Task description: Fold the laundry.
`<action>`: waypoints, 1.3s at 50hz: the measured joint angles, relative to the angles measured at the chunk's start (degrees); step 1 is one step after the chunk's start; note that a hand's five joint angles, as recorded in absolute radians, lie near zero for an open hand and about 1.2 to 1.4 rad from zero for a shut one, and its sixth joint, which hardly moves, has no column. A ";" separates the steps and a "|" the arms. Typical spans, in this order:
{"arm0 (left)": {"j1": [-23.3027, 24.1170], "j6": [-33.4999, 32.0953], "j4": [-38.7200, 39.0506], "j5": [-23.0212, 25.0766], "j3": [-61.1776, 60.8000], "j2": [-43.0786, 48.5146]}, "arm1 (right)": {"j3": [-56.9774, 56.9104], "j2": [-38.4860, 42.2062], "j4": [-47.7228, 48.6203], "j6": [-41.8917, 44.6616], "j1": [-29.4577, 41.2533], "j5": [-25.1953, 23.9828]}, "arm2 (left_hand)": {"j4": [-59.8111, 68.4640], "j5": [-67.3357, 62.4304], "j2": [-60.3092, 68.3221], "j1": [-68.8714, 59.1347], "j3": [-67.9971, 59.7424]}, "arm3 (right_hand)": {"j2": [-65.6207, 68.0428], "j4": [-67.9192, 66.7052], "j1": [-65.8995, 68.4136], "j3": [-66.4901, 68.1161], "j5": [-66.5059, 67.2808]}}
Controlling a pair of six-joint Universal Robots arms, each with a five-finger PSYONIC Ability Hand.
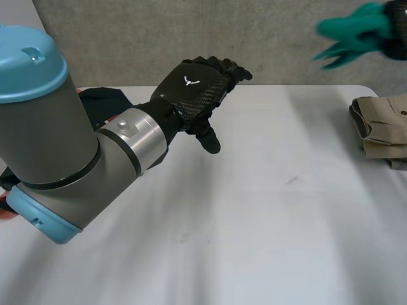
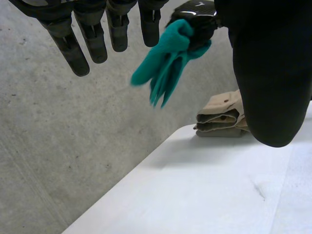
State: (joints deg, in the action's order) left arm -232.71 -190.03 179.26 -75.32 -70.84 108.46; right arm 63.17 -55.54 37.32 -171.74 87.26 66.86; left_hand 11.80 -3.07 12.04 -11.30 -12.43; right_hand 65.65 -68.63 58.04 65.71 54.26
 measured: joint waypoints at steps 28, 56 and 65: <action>1.77 0.10 0.17 0.00 -1.59 1.80 | 2.74 14.83 1.51 6.11 -22.15 -16.97 | 0.00 0.00 0.00 0.00 0.00 | -53.00 55.70 -44.80 -53.06 -51.06; -13.16 -7.15 3.13 -14.06 5.68 -2.41 | 25.92 -20.78 1.08 18.81 2.80 -8.09 | 0.03 0.20 0.01 0.00 0.06 | -53.11 56.27 -44.80 -53.36 -51.51; -28.60 -19.92 5.59 -10.49 4.28 12.67 | 41.89 -21.88 1.91 21.30 12.30 -13.29 | -0.11 0.21 -0.11 0.20 0.13 | -53.11 56.27 -44.80 -53.36 -51.50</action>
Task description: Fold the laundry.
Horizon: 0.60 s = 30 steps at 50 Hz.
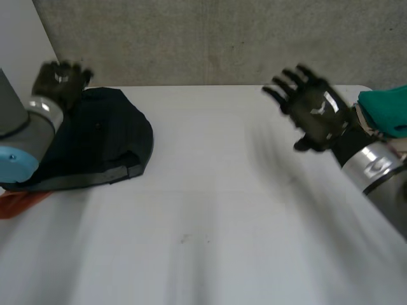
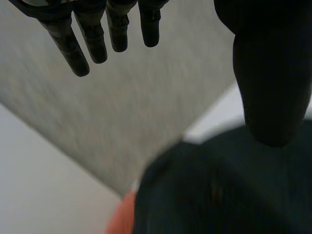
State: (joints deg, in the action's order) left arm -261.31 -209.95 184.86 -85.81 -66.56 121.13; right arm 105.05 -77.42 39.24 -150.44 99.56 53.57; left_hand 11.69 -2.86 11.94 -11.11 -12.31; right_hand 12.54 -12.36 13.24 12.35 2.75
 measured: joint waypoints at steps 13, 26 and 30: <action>-9.38 -2.86 13.56 10.27 11.22 24.98 | 5.64 1.39 -8.30 6.62 -0.10 0.74 | 3.21 -2.84 3.50 -4.06 -2.89 | 0.00 0.00 0.00 0.00 0.00; -5.39 -0.05 11.30 7.86 12.14 21.09 | 6.02 0.89 -11.28 6.58 -3.07 0.87 | 56.39 -53.34 56.12 -54.23 -55.01 | 0.00 0.00 0.00 0.00 0.01; -1.59 6.22 13.39 4.99 8.03 12.60 | 6.02 0.11 -11.69 6.36 -3.50 0.97 | 56.63 -53.48 56.28 -54.24 -55.35 | 0.00 0.00 0.00 0.00 0.00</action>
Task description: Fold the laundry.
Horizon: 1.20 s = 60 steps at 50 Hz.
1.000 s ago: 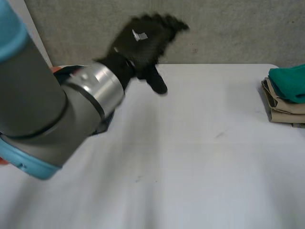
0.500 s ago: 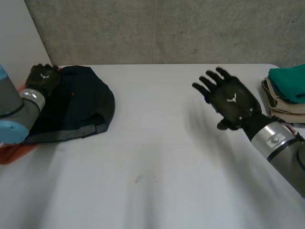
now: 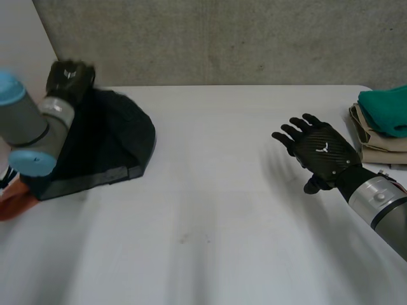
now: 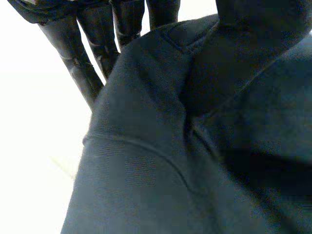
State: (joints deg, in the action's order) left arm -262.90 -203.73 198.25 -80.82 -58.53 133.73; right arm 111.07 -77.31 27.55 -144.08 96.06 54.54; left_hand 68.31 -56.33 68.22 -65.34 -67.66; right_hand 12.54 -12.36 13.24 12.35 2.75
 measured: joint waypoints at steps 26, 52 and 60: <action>42.18 25.67 -7.91 -14.52 10.10 5.69 | -1.95 -4.67 -5.55 -12.29 -1.25 12.98 | -27.19 26.40 -28.48 30.52 27.60 | 0.00 0.00 0.00 0.00 0.00; 18.12 2.79 -12.92 -1.91 -14.30 -15.45 | -5.78 -3.80 -20.65 -24.67 6.10 12.94 | -56.36 53.53 -56.09 54.20 55.05 | 0.00 0.00 0.00 0.00 0.01; 13.67 1.12 -14.91 4.04 -14.13 -11.55 | -8.93 1.06 -20.75 -31.05 11.79 15.86 | -56.36 53.53 -56.09 54.20 55.05 | 0.00 0.00 0.00 0.00 0.00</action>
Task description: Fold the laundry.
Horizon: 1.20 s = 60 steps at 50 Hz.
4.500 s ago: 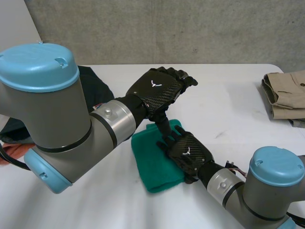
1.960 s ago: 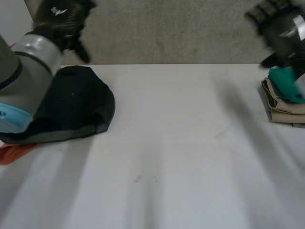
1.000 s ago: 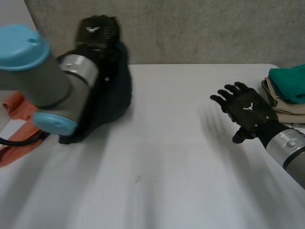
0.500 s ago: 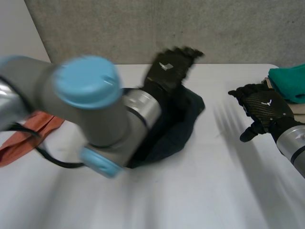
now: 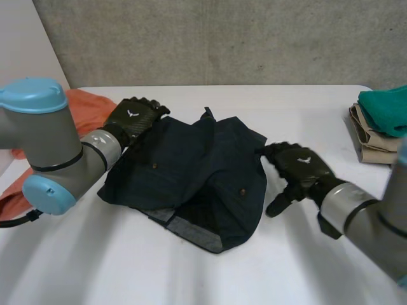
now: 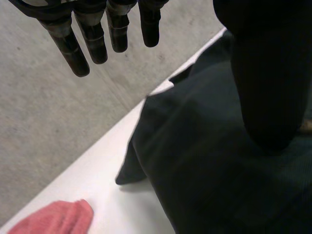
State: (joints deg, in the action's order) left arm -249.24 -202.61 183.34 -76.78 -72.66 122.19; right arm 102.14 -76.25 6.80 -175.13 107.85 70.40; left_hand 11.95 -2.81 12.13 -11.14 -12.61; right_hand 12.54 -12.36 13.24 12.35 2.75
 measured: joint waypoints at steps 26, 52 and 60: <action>3.61 1.98 -2.77 -6.86 1.83 3.04 | -18.75 21.16 15.79 4.32 12.53 16.09 | 56.62 -53.25 56.24 -55.58 -55.43 | 55.21 -55.47 50.82 55.51 52.20; 31.59 33.44 -0.37 -25.66 0.15 2.49 | -47.78 37.97 22.44 19.68 -1.30 0.00 | 21.47 -20.57 20.97 -19.75 -20.65 | 0.63 -1.10 0.76 0.95 0.44; 26.28 30.28 0.06 -27.92 -3.99 -4.80 | -34.96 22.09 12.91 19.12 -5.89 5.69 | 4.17 -2.84 4.29 -5.75 -3.88 | -0.04 0.01 -0.18 -0.03 0.01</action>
State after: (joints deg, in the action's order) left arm -222.96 -172.33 183.40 -104.70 -76.65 117.39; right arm 67.18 -54.16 19.71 -156.00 101.96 76.09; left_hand 16.13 -5.64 16.42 -16.90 -16.49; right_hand 12.51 -12.34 13.06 12.32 2.76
